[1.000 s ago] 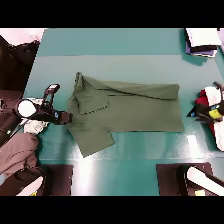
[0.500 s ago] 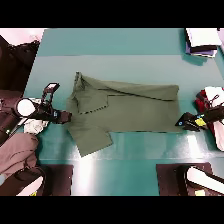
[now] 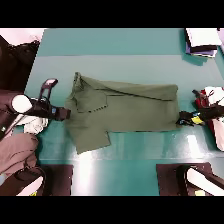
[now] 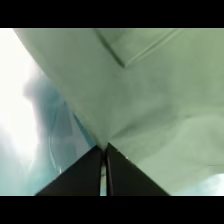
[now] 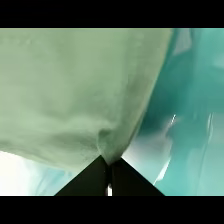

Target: Fold the shirts.

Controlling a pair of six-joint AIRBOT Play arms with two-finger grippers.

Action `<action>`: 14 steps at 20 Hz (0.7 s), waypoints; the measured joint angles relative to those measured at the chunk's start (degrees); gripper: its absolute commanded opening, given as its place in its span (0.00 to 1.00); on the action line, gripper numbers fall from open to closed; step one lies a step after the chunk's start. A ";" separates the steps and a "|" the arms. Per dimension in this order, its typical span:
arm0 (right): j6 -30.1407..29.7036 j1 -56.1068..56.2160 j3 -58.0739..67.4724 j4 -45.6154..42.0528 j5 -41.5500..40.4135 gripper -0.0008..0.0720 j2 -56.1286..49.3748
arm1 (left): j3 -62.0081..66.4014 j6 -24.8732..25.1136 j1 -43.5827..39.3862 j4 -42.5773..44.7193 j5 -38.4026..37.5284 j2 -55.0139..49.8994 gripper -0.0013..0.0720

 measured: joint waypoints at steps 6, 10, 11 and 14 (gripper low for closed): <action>0.07 -2.36 12.72 11.15 -1.07 0.03 14.58 | 20.48 1.01 0.00 0.00 -5.09 0.02 0.05; 0.11 -3.67 25.20 17.00 -5.38 0.03 20.94 | 37.90 2.58 0.00 0.00 -8.17 0.02 0.05; 0.11 -3.80 28.65 17.79 -6.40 0.03 22.08 | 42.56 2.89 0.02 0.00 -8.68 0.13 0.05; 0.11 -4.04 38.38 19.04 -8.57 0.03 23.89 | 55.28 3.58 0.00 -0.04 -10.03 0.46 0.05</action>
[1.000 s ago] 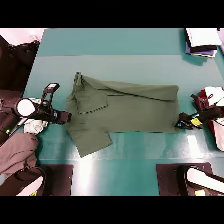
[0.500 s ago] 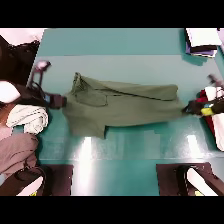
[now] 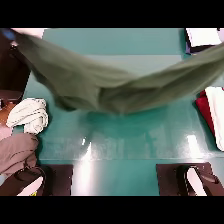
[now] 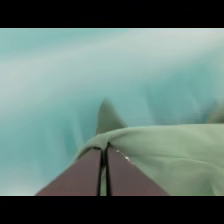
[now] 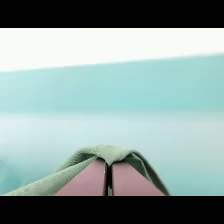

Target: Fold the shirts.

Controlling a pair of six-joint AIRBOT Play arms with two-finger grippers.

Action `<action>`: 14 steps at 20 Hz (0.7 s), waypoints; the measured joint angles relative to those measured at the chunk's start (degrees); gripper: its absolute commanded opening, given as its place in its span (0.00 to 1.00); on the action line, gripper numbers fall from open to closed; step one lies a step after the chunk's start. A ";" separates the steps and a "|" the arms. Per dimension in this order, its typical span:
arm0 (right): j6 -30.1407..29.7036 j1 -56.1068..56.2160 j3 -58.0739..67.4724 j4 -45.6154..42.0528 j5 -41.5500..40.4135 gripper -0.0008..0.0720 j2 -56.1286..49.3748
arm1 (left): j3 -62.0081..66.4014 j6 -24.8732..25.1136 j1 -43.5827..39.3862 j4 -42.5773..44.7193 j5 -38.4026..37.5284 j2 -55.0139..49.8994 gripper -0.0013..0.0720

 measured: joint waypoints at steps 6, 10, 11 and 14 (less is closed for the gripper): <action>0.98 -0.11 16.35 -0.63 0.15 0.03 1.01 | 15.76 0.52 0.00 -0.46 -5.40 2.84 0.05; 5.25 -0.11 25.24 -8.66 4.59 0.03 1.14 | 18.01 0.07 0.02 -0.70 -4.61 7.72 0.05; 6.45 -0.11 27.12 -10.82 5.77 0.03 0.94 | 18.25 -0.11 0.00 -0.83 -3.30 8.94 0.05; 10.25 -0.11 33.29 -16.11 11.91 0.03 -1.77 | 18.34 -0.57 0.00 -0.83 -0.83 10.71 0.05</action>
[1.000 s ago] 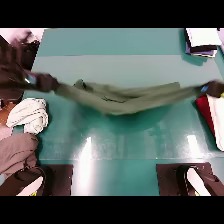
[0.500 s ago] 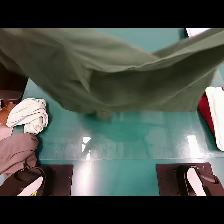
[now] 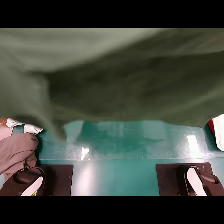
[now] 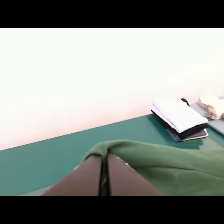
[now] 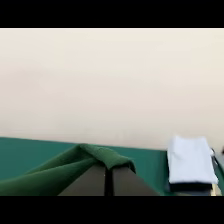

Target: Fold the shirts.

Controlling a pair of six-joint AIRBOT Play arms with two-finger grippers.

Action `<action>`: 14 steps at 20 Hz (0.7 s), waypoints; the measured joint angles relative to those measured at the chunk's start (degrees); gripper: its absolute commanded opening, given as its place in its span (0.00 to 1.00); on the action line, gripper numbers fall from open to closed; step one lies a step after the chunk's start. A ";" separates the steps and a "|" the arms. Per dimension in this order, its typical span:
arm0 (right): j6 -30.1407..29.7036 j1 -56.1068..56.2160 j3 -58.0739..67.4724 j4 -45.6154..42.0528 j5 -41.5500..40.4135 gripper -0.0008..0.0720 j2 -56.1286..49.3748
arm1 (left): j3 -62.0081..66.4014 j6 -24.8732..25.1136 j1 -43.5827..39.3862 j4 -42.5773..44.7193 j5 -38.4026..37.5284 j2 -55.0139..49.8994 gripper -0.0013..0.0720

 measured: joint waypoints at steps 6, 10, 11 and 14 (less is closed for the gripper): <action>6.45 0.00 1.27 -3.06 16.63 0.03 -9.94 | -7.67 -0.20 0.00 4.24 -3.43 -2.69 0.05; 7.85 1.31 -6.75 -3.74 23.21 0.03 -18.05 | -18.34 1.14 -0.04 8.55 -7.48 -10.38 0.05; 7.85 2.16 -8.81 -3.82 23.23 0.03 -19.78 | -21.07 1.55 -0.04 9.25 -7.34 -12.90 0.05; 7.04 5.97 -15.47 -4.35 18.84 0.03 -25.38 | -27.39 2.25 0.00 10.36 -5.25 -21.27 0.05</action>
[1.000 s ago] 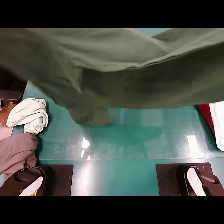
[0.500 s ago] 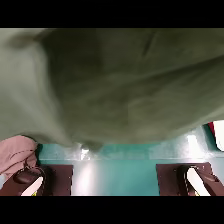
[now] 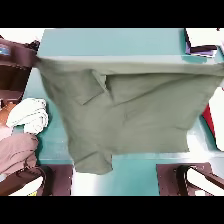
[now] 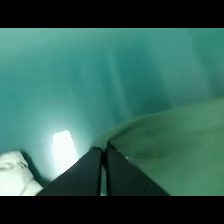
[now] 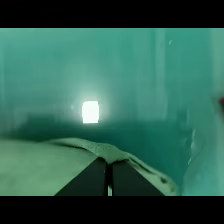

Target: Fold the shirts.

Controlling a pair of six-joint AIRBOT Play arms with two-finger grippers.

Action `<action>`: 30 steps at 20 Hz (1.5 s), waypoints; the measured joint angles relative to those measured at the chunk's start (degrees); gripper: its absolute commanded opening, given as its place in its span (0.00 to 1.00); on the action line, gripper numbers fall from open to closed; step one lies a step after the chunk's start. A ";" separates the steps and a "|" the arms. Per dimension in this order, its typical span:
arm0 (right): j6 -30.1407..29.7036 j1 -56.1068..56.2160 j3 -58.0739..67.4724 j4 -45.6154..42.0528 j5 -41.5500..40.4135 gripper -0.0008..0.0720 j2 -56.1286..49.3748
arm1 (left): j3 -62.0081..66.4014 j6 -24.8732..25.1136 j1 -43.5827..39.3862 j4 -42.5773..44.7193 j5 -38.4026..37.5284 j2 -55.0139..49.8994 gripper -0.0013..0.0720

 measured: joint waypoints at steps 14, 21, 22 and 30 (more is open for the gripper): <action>-8.22 6.93 -15.32 0.09 -31.95 0.03 -16.20 | -5.46 0.50 2.86 6.08 21.59 -19.39 0.05; -14.88 6.95 -15.85 -0.74 -31.41 0.03 -17.18 | -12.66 0.52 3.67 5.16 18.38 -20.39 0.05; -15.47 6.95 -15.85 -1.75 -29.88 0.03 -17.25 | -13.77 0.72 3.69 4.68 16.68 -20.31 0.05; -16.59 6.23 -15.87 -8.00 -19.04 0.04 -20.04 | -20.57 4.74 3.72 -2.73 10.14 -20.04 0.05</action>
